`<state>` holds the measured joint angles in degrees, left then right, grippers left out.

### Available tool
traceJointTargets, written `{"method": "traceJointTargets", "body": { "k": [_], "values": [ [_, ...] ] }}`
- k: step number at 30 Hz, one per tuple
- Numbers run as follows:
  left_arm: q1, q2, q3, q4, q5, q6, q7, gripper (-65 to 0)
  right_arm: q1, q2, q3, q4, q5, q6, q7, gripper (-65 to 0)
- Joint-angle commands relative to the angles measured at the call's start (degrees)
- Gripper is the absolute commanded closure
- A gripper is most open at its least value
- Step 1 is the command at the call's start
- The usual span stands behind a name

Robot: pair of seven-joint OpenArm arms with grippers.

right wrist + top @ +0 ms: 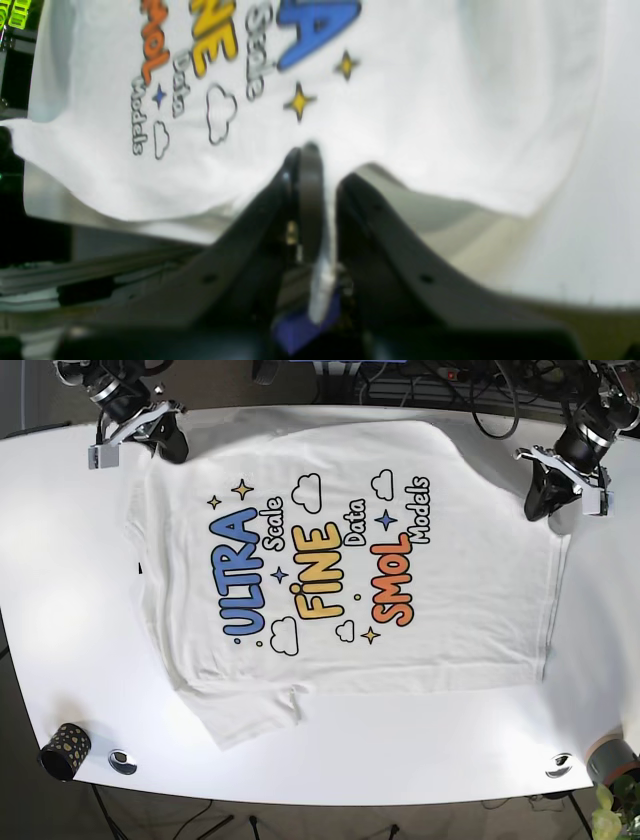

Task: Fold the T-shirt properly
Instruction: 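Pull the shoulder edges with both grippers, dragging the shirt toward the robot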

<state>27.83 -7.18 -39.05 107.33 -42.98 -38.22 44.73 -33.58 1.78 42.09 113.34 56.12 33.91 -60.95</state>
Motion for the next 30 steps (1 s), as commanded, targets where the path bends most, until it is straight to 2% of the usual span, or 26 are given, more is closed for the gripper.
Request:
{"method": "traceJointTargets", "body": {
  "k": [1, 6, 13, 23, 27, 30],
  "values": [
    [-3.1, -0.8, -0.5, 0.8, -0.7, 1.4, 1.6, 0.0, 1.8, 1.2, 0.3, 0.7, 0.4, 0.24, 1.0, 0.0],
    [-9.7, -0.8, -0.2, -0.9, -0.7, 4.2, 6.5, 0.0, 7.2, 1.5, 0.2, -1.6, -2.0, 0.24, 1.0, 0.0],
    [-17.5, -0.9, -0.6, -6.1, -0.7, 4.4, 10.2, -0.1, 14.3, 3.4, 0.2, -4.6, -4.4, 0.24, 1.0, 0.0],
    [-22.0, -2.6, -0.5, -12.5, -0.7, 4.4, 10.0, -0.1, 24.8, 8.2, -0.1, -15.9, -4.5, 0.24, 1.0, 0.0],
    [-23.9, -2.7, -0.5, -14.4, -0.6, 4.4, 10.0, -0.1, 28.3, 11.0, -3.7, -22.0, -4.5, 0.24, 1.0, 0.0],
    [-25.9, -3.1, -0.4, -15.9, 1.8, 4.4, 10.0, -0.1, 30.9, 11.7, -5.3, -25.4, -4.5, 0.24, 1.1, 0.0]
  ]
}}
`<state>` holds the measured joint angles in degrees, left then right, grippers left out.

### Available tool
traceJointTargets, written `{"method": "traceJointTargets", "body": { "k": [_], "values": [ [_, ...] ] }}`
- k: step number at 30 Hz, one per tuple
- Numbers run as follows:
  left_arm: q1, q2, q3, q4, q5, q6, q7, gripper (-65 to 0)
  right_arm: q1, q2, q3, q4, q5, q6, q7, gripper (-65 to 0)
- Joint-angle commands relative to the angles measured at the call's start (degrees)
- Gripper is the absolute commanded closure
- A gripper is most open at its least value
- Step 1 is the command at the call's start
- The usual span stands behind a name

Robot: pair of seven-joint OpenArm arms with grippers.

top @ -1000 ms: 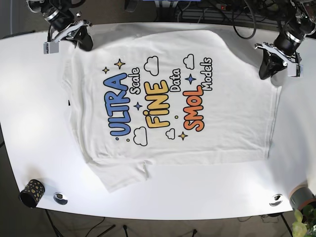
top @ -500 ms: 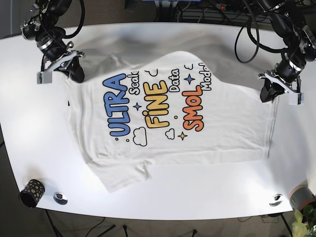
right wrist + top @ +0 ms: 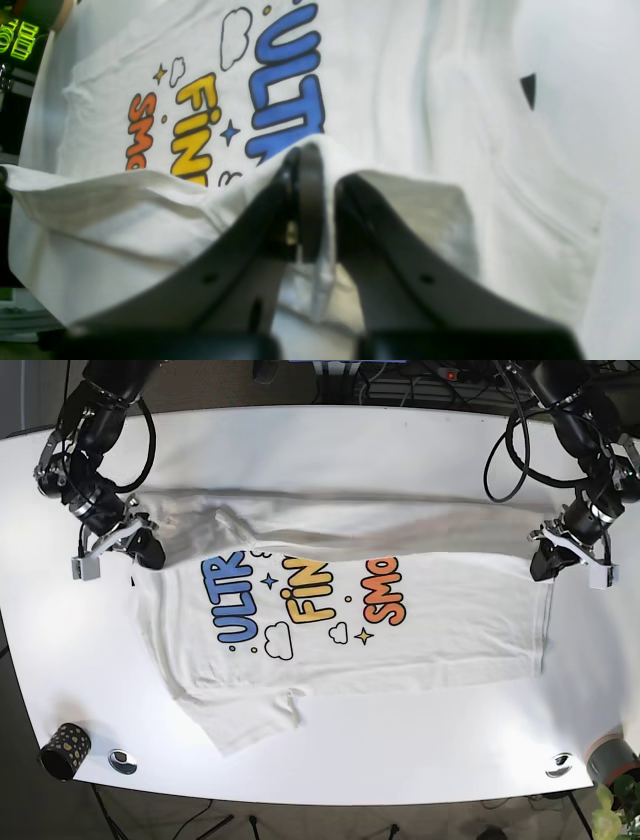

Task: Fold the T-shirt properly
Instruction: 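Pull the shoulder edges with both grippers, dragging the shirt toward the robot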

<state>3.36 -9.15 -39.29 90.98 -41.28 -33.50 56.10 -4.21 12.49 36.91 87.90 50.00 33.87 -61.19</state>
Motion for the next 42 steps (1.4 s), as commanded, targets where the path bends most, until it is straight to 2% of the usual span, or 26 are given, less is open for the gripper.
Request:
{"method": "traceJointTargets", "body": {
  "k": [1, 4, 8, 22, 24, 26, 28, 30, 31, 32, 34, 36, 42],
  "values": [
    [-2.1, -1.3, -0.1, 0.0, 1.1, -0.3, -1.4, -0.1, 2.4, 1.1, -0.3, -0.9, 1.7, 0.29, 1.4, 0.0],
    [-3.7, -1.3, -0.2, -1.3, 3.2, -0.3, -1.4, -0.1, 4.7, 1.4, -0.4, -3.4, 1.3, 0.29, 1.5, 0.0],
    [-5.9, -1.4, -0.2, -3.9, 4.5, -0.3, -1.5, -0.1, 9.0, 1.4, -0.4, -6.7, -3.1, 0.46, 1.5, 0.0],
    [-12.3, -4.9, 0.1, -14.6, 4.5, -0.3, -1.7, -0.6, 18.3, 0.9, -0.4, -13.5, -15.8, 0.81, 1.5, 0.0],
    [-12.8, -5.1, 0.1, -15.9, 4.5, -0.3, -1.7, -3.3, 18.8, 1.0, -0.4, -13.9, -17.3, 0.81, 1.5, -6.8],
    [-13.1, -5.1, 0.2, -16.6, 4.6, -0.3, -1.7, -11.0, 18.8, 1.1, -0.4, -13.8, -18.3, 0.81, 1.5, -15.2],
    [-13.4, -5.1, 0.2, -16.8, 4.6, -0.3, -1.7, -27.5, 18.8, 1.4, -0.4, -13.7, -19.2, 0.81, 1.5, -27.4],
    [-13.2, -5.1, 0.1, -16.4, 4.6, -0.3, -1.7, -43.6, 18.6, 1.5, -0.3, -13.0, -19.2, 0.64, 1.5, -36.5],
    [-13.1, -5.1, 0.1, -16.4, 4.6, -0.3, -1.7, -50.3, 18.3, 1.9, -0.3, -12.0, -19.2, 0.46, 1.5, -40.1],
    [-13.0, -5.2, 0.1, -16.4, 4.6, -0.3, -1.7, -53.6, 17.8, 2.3, -0.3, -10.9, -19.2, 0.37, 1.5, -42.8],
    [-12.5, -6.2, 0.1, -16.3, 5.5, -0.3, -1.5, -53.9, 15.5, 2.9, -0.4, -8.9, -19.3, 0.29, 1.5, -46.1],
    [-11.5, -6.5, 0.1, -16.3, 6.4, -0.5, -1.5, -51.8, 14.3, 3.2, -0.4, -7.5, -19.3, 0.29, 1.5, -45.8],
    [-7.4, -8.7, 0.1, -15.2, 6.9, -0.7, -1.9, -44.9, 8.1, 6.4, -0.4, -3.5, -20.5, 0.29, 1.5, -45.7]
  ]
}}
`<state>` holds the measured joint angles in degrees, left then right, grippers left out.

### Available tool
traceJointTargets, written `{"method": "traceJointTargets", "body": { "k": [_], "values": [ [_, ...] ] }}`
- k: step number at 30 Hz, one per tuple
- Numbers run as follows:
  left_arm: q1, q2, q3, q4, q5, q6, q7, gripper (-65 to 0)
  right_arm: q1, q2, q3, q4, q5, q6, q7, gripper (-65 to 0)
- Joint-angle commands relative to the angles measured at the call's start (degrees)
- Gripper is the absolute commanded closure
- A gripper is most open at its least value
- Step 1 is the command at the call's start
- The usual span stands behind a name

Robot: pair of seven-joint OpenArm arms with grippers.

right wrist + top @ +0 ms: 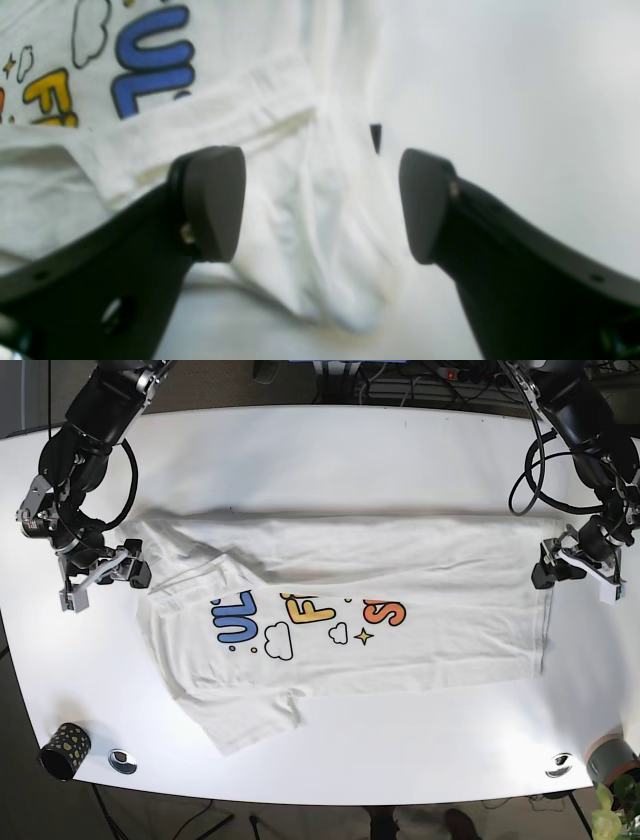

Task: Fold the T-shirt properly
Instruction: 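Pull the shoulder edges with both grippers, dragging the shirt toward the robot, then hold the shoulder edges with both grippers, adjusting the grip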

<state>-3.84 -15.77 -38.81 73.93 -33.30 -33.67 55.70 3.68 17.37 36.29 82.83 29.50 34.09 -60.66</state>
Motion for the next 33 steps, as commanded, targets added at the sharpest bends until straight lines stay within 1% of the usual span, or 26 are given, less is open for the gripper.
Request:
{"method": "traceJointTargets", "body": {
  "k": [1, 4, 6, 9, 10, 12, 14, 16, 18, 20, 22, 25, 33],
  "values": [
    [0.7, -2.4, -0.4, 2.6, -1.0, -0.6, -2.2, -44.2, -0.6, 1.6, 0.1, 2.4, -1.7, 0.07, 1.0, -45.7],
    [4.4, -2.6, -0.4, 5.4, -1.0, -1.3, -4.6, -43.8, -2.4, 1.2, 0.1, 3.9, -7.4, 0.6, 2.0, -45.7],
    [6.9, -2.5, -0.1, 7.8, -0.9, -3.3, -6.8, -43.1, -4.0, 0.8, 0.1, 4.3, -9.1, 0.6, 3.8, -45.7],
    [9.9, -2.6, 2.2, 10.0, -0.8, -4.6, -10.6, -40.8, -6.2, 0.1, 0.1, 4.3, -9.5, 0.68, 6.8, -45.7],
    [10.9, -2.6, 3.6, 10.4, 0.1, -4.5, -12.6, -39.6, -6.8, 0.0, 0.1, 4.2, -9.6, 0.68, 8.0, -45.7],
    [12.0, -2.5, 5.4, 10.5, 2.4, -4.5, -15.6, -38.1, -7.5, -0.1, 0.1, 4.1, -9.2, 0.68, 8.3, -45.7],
    [12.6, -2.2, 6.8, 10.5, 5.7, -4.5, -18.7, -36.4, -8.4, -0.8, 0.1, 4.4, -8.9, 0.68, 8.3, -45.7],
    [12.7, -1.3, 7.3, 10.5, 8.4, -4.5, -20.4, -33.5, -9.2, -1.0, 0.1, 5.1, -7.9, 0.68, 8.3, -45.0],
    [12.5, 0.1, 6.9, 10.4, 10.9, -4.9, -20.8, -30.4, -10.0, -0.7, 0.1, 6.2, -6.9, 0.68, 8.3, -44.4],
    [12.2, 0.2, 6.9, 10.2, 13.1, -4.9, -20.8, -28.3, -10.4, -0.7, 0.1, 6.3, -6.2, 0.68, 8.3, -44.4],
    [12.2, 0.2, 6.9, 10.2, 14.4, -4.9, -20.9, -28.1, -10.2, -0.8, 0.1, 6.1, -6.7, 0.68, 8.3, -44.4],
    [12.2, 0.2, 7.0, 10.2, 15.1, -4.9, -20.9, -28.1, -10.1, -0.9, 0.1, 4.3, -6.3, 0.68, 8.3, -44.4],
    [12.3, 0.2, 6.9, 10.1, 15.2, -4.5, -20.9, -28.1, -7.9, -0.9, 0.1, 0.1, -6.4, 0.68, 8.7, -44.4]
  ]
}}
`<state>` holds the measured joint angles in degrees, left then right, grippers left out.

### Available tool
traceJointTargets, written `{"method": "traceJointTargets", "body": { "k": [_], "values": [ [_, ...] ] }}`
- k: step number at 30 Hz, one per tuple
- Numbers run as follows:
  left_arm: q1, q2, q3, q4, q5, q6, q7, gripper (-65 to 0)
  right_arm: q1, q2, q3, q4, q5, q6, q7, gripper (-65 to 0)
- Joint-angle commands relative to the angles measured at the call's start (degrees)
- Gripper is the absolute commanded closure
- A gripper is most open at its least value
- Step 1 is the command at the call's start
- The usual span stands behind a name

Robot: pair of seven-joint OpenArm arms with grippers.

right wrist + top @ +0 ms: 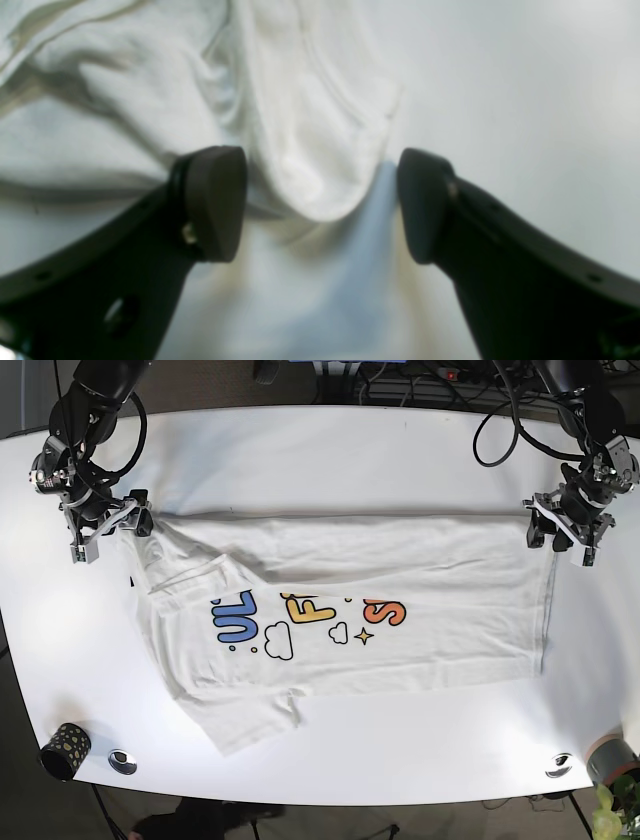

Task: Fold the T-shirt properly
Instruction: 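Hold the shoulder edges with both grippers, adjusting the grip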

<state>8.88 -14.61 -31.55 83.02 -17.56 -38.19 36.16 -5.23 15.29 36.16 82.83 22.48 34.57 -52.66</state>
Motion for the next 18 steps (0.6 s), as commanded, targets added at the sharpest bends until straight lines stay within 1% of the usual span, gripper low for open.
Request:
{"method": "traceJointTargets", "body": {
  "k": [1, 2, 5, 8, 12, 14, 16, 18],
  "values": [
    [-0.2, -1.1, -0.3, 1.2, -0.5, 0.0, -1.4, -28.1, 1.3, 1.2, 0.3, 0.0, 0.6, 0.2, 0.7, -44.4],
    [-0.1, -1.1, -0.4, 1.3, -0.5, 0.0, -1.4, -28.1, 1.3, 1.2, 0.3, 0.0, 0.5, 0.2, 0.7, -44.4],
    [0.0, -1.2, -1.1, 1.2, -0.5, 0.0, -1.3, -28.1, 1.5, 0.1, 0.3, 0.5, 0.4, 0.2, 0.7, -44.4],
    [0.0, -1.1, -3.6, 0.4, -0.5, -0.1, -1.1, -28.5, 1.6, 0.0, 0.3, 0.5, 0.4, 0.2, 0.7, -44.4],
    [-0.4, -1.3, -3.7, -2.8, -0.5, -0.3, -1.1, -28.7, 1.6, -0.4, 0.2, 0.5, 0.2, 0.2, 0.7, -44.4],
    [-0.5, -1.3, -3.7, -3.9, -0.5, -0.4, -1.1, -30.3, 1.6, -0.4, -1.4, 0.2, 0.2, 0.11, 0.7, -44.4],
    [-0.5, -1.3, -3.7, -4.6, -0.5, -0.4, -1.1, -33.5, 1.6, -0.4, -2.9, 0.2, 0.2, 0.11, 0.8, -44.1],
    [-0.5, -1.3, -3.7, -5.0, -0.5, -0.4, -1.1, -36.3, 1.6, -0.4, -3.7, 0.2, 0.2, 0.11, 0.8, -41.9]
  ]
}}
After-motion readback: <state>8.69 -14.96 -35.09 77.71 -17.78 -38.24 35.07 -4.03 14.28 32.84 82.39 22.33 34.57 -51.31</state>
